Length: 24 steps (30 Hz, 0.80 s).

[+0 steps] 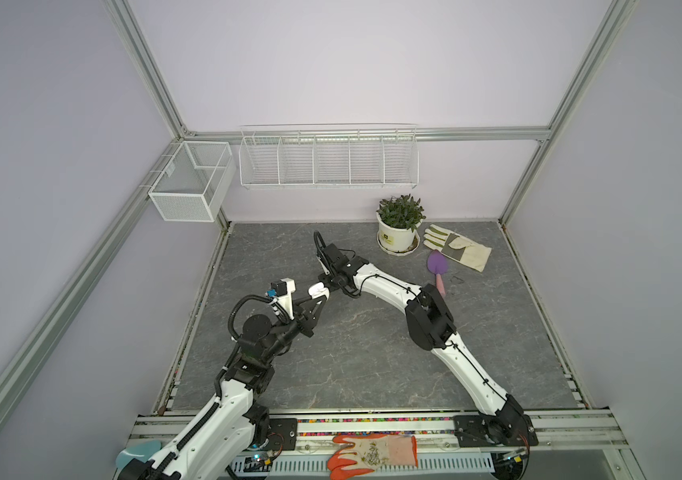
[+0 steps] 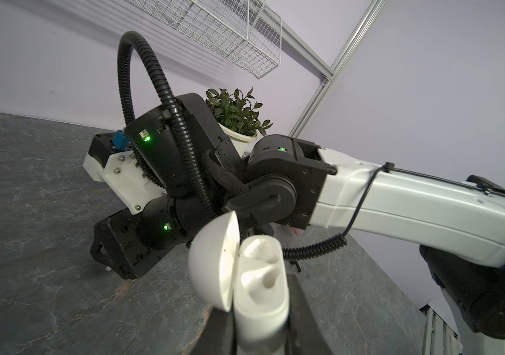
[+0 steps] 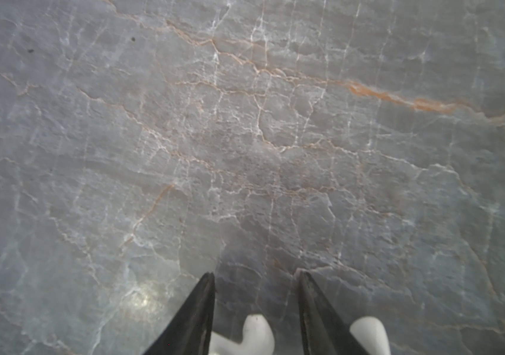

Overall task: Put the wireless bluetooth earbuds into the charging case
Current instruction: 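Lower the open right gripper over the pair of white earbuds, then align the right gripper fingers around one white earbud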

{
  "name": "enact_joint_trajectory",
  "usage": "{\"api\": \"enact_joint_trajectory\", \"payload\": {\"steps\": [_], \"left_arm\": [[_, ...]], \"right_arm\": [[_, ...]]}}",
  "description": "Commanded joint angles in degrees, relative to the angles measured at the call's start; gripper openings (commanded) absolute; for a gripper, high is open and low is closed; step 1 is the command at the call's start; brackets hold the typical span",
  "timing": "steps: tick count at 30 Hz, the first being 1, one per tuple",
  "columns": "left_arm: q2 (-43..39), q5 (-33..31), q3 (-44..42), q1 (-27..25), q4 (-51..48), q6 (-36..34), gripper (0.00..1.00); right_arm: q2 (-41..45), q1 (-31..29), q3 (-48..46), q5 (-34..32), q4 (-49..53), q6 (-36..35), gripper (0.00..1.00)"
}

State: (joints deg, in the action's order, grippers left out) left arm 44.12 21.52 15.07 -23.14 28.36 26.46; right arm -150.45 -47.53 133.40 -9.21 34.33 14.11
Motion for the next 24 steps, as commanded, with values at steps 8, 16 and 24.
{"api": "enact_joint_trajectory", "payload": {"steps": [8,16,24], "left_arm": [[-0.6,-0.3,-0.3,0.4,0.4,-0.4,0.00],[-0.6,-0.2,-0.2,0.4,0.4,-0.2,0.00],[-0.6,-0.2,-0.2,0.3,0.2,-0.1,0.00]], "right_arm": [[3.1,-1.3,-6.7,-2.8,2.5,-2.4,0.45],[6.7,-1.4,-11.2,-3.1,0.9,-2.3,0.43],[6.3,-1.4,-10.8,-1.5,-0.4,-1.5,0.36]]}}
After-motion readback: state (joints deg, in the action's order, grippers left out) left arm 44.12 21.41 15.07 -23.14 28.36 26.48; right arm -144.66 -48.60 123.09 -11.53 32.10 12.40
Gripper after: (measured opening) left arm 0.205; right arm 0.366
